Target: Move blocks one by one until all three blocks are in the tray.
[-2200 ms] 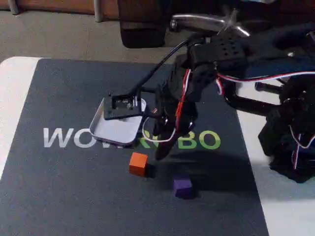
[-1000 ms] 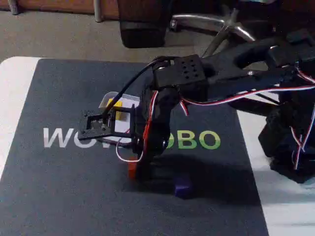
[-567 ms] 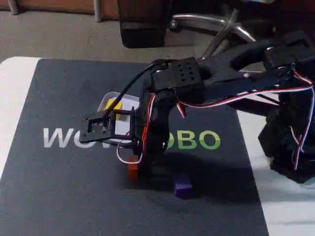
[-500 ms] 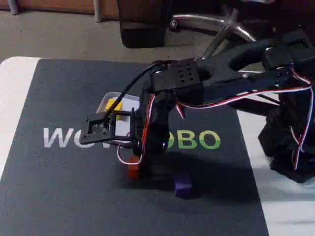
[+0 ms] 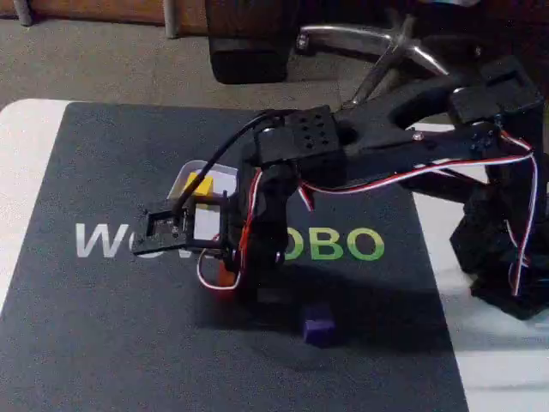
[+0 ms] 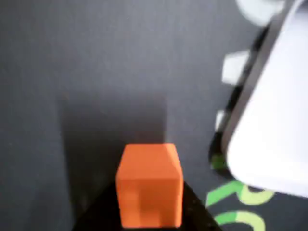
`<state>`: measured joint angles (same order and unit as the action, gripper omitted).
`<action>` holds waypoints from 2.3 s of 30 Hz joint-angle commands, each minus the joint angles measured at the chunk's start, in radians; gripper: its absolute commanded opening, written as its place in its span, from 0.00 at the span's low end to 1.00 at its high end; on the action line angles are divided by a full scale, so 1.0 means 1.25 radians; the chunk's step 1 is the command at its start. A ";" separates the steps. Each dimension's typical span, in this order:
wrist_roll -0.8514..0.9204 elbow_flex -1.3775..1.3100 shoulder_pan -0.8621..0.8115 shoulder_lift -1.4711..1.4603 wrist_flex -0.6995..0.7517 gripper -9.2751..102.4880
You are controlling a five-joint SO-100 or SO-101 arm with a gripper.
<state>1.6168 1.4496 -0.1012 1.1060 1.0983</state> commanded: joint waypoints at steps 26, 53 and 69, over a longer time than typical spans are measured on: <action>-0.180 0.026 -0.121 0.277 -0.049 0.01; -0.038 0.018 -0.201 0.204 -0.070 0.24; 0.330 0.344 -0.131 0.713 0.171 0.24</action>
<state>1.9727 1.7625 -0.2730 1.8254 1.3070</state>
